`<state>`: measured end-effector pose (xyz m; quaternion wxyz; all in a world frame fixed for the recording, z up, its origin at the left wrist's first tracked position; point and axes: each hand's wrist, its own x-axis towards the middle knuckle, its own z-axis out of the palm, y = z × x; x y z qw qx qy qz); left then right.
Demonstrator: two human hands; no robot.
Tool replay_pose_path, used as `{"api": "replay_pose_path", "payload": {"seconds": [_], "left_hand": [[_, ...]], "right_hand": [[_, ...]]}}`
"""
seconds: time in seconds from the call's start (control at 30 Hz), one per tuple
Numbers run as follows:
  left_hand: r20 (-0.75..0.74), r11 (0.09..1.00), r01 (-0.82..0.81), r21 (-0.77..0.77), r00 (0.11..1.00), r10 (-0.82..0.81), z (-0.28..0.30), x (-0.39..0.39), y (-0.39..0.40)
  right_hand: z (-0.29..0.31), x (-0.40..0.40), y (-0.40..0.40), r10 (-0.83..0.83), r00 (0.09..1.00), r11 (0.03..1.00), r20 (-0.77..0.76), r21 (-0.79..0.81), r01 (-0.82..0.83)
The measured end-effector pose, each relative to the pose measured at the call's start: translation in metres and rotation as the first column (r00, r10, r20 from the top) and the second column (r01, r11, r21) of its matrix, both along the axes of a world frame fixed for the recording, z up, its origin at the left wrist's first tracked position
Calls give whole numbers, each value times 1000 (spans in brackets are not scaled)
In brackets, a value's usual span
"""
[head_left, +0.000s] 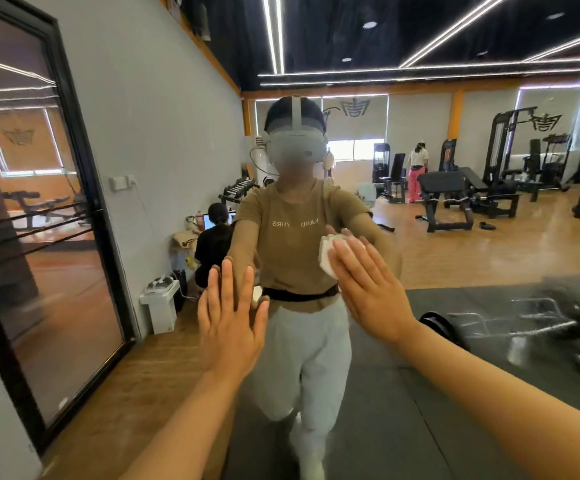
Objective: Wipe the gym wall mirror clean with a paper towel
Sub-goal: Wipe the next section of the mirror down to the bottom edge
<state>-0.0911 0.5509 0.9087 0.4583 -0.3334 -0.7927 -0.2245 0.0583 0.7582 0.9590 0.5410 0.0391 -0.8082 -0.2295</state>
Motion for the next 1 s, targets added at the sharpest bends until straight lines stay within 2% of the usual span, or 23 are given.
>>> {"api": "replay_pose_path", "payload": {"seconds": [0.13,0.27,0.47,0.73,1.0], "left_hand": [[-35,1000,3,14,999,-3,-3,-4,0],[-87,999,27,38,996,-24,-6,-13,3],[-157,993,46,106,987,-29,-8,-21,13],[-306,988,21,150,952,26,-9,-39,19],[-331,976,97,194,943,-28,-10,-43,24]], "right_hand": [[77,-15,-13,-64,965,990,-255,-142,28],[102,-24,-19,-49,961,977,-274,-214,-11],[43,-30,-24,-48,946,967,-319,-253,-37],[-67,-32,-19,-37,936,983,-351,-182,-29],[-139,-24,-15,-24,947,994,-321,-111,-12]]}}
